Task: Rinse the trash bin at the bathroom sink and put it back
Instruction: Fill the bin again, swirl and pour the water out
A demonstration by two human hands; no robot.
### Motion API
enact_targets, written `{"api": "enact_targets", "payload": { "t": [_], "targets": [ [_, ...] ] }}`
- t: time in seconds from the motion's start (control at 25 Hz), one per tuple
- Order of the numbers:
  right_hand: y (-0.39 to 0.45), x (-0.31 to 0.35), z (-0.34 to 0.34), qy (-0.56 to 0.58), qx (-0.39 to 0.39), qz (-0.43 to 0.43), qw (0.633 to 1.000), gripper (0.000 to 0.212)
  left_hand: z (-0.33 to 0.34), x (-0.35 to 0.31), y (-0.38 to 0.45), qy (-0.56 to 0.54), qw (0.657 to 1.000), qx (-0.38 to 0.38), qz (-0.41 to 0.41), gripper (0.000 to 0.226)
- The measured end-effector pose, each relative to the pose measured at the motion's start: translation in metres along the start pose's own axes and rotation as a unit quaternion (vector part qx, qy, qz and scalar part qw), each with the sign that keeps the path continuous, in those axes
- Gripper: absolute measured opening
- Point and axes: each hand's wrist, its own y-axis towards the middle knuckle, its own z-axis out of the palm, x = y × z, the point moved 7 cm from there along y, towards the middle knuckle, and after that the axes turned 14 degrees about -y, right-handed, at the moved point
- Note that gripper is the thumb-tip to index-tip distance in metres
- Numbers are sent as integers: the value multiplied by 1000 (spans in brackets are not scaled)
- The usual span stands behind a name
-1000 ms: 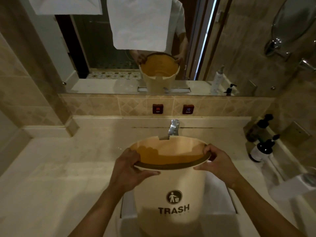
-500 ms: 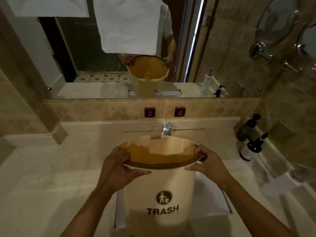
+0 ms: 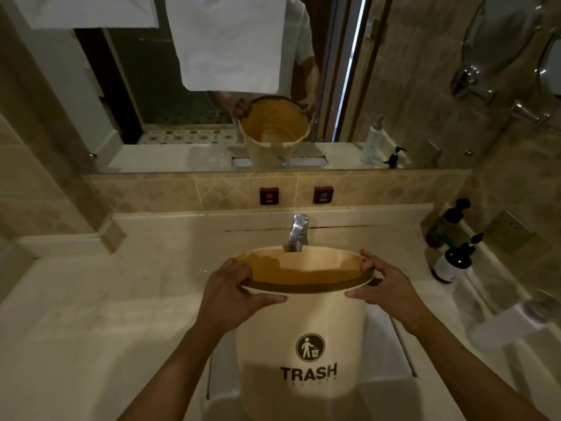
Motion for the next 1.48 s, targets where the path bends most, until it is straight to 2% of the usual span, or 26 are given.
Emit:
{"api": "enact_targets", "payload": {
  "t": [0.08, 0.28, 0.52, 0.64, 0.76, 0.84, 0.96, 1.12, 1.32, 1.4, 1.48],
  "targets": [
    [-2, -5, 0, 11, 11, 7, 1000, 57, 5, 4, -1, 8, 1000, 9, -7, 83],
    [-4, -18, 7, 37, 9, 19, 999, 61, 1, -1, 9, 43, 998, 45, -24, 78],
    [-8, -24, 32, 121, 0, 53, 991, 24, -6, -22, 50, 120, 984, 119, -49, 61],
    [-16, -32, 52, 183, 20, 77, 980, 15, 2, -27, 65, 153, 970, 178, -64, 70],
    [-27, -39, 71, 222, 29, 96, 970, 23, 14, -21, 76, 171, 951, 240, -98, 80],
    [-34, -45, 84, 234, 44, 108, 965, 33, 21, -16, 80, 179, 940, 268, -110, 75],
    [-41, -53, 102, 240, 56, 119, 962, 59, 31, -11, 83, 188, 925, 307, -119, 65],
    [-48, -59, 123, 272, 82, 144, 948, 48, 42, 5, 85, 184, 911, 338, -149, 63],
    [-56, -68, 146, 304, 102, 171, 932, 46, 52, 21, 81, 190, 888, 374, -186, 55],
    [-61, -70, 151, 300, 109, 175, 932, 50, 55, 27, 78, 194, 883, 378, -199, 53],
    [-64, -71, 156, 298, 117, 177, 931, 59, 57, 32, 78, 199, 879, 379, -209, 60]
  ]
}}
